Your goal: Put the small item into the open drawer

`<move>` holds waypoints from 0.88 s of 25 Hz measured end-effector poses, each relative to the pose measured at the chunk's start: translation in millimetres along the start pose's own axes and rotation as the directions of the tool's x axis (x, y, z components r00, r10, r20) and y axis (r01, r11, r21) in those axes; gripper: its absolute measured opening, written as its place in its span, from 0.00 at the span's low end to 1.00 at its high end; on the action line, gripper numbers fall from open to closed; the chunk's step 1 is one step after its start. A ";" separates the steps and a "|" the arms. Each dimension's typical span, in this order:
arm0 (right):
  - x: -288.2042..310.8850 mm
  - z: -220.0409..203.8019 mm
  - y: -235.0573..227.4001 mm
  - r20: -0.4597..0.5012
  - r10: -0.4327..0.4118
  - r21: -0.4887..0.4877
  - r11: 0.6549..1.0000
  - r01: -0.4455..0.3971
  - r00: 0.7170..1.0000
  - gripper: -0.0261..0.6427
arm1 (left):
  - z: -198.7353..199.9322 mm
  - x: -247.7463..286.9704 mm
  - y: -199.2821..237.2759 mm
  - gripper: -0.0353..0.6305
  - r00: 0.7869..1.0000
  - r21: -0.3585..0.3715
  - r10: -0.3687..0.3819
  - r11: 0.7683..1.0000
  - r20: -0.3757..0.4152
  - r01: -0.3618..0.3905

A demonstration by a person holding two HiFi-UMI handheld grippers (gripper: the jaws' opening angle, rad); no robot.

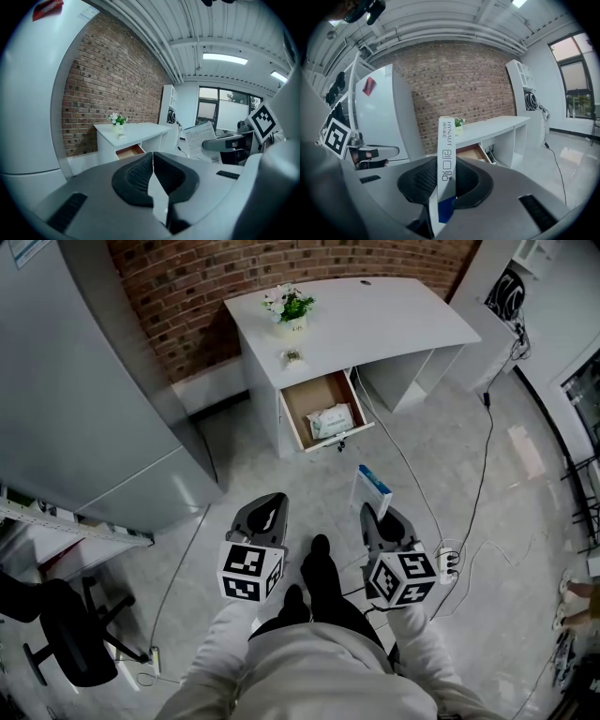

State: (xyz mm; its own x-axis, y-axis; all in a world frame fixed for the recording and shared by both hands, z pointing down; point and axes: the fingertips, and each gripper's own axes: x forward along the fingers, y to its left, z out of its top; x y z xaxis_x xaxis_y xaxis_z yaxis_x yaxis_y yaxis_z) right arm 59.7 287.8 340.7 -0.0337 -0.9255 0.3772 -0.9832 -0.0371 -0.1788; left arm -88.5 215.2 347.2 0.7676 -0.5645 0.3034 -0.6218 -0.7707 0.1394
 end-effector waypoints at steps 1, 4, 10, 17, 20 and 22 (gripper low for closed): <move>5.2 2.8 -2.4 0.004 0.004 0.003 1.000 -0.004 1.000 0.17 | 1.1 4.9 2.0 0.09 1.000 0.006 0.001 1.000 -0.002 -0.001; 24.3 13.2 -10.4 0.010 0.018 0.008 1.000 -0.018 1.000 0.17 | 7.3 21.4 11.7 0.09 1.000 -0.002 0.007 1.000 -0.003 -0.008; 70.5 28.0 -29.3 0.000 0.061 0.007 0.998 -0.061 0.998 0.17 | 15.3 59.7 32.7 0.09 0.999 0.016 0.051 0.999 -0.014 -0.051; 122.5 49.7 -50.6 -0.025 0.111 -0.003 0.994 -0.111 0.993 0.17 | 30.9 103.2 54.6 0.09 0.994 0.006 0.105 0.994 -0.025 -0.105; 143.1 55.1 -58.5 -0.036 0.127 -0.004 0.992 -0.127 0.991 0.17 | 34.4 119.4 62.7 0.09 0.992 0.001 0.123 0.992 -0.031 -0.123; 155.3 58.0 -63.5 -0.042 0.137 -0.002 0.991 -0.137 0.990 0.17 | 36.0 129.7 67.4 0.09 0.990 -0.002 0.138 0.990 -0.035 -0.138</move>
State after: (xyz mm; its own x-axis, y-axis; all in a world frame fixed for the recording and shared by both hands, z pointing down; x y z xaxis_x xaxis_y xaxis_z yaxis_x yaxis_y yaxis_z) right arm 127.4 124.6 357.9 -0.1757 -0.9052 0.3869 -0.9696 0.0912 -0.2269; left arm -25.2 79.4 362.0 0.6683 -0.6548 0.3529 -0.7224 -0.6846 0.0977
